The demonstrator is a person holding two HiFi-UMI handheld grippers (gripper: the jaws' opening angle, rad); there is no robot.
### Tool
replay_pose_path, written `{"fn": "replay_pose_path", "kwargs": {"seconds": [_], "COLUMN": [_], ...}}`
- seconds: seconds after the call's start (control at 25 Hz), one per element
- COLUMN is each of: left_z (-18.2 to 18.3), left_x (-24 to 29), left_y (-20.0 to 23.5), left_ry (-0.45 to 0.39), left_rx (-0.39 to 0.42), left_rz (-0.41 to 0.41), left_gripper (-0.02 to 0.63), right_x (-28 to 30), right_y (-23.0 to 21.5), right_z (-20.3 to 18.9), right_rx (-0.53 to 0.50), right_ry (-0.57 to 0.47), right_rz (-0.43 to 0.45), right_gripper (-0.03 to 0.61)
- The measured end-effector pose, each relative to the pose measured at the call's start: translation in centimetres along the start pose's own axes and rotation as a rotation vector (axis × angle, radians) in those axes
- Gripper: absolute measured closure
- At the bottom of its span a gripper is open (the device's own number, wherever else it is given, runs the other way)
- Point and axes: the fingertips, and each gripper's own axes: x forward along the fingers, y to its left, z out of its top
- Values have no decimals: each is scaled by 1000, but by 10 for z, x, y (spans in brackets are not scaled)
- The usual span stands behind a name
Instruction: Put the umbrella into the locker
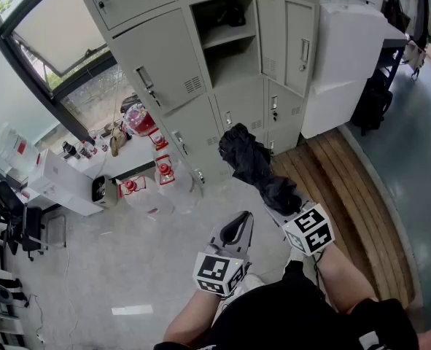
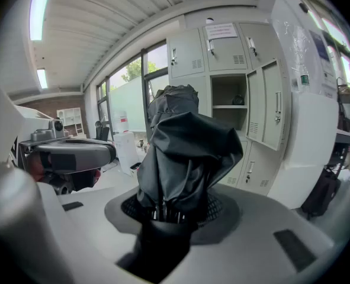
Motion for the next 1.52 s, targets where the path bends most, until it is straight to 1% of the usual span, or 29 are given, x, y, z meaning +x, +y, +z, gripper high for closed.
{"fn": "replay_pose_path", "kwargs": {"seconds": [0.68,1.52], "left_z": [-1,1], "left_x": [-8,-25], "left_y": [5,9], "left_ry": [3,-14], "left_rx": [-7,-6], "left_rz": [12,5], "left_gripper": [584,584], "right_x": [2,5], "right_y": [5,22], "right_z": [2,-1], "right_rx": [20,-5], "right_ry": [5,44], "right_rz": [14,9], "right_gripper": [360,360]}}
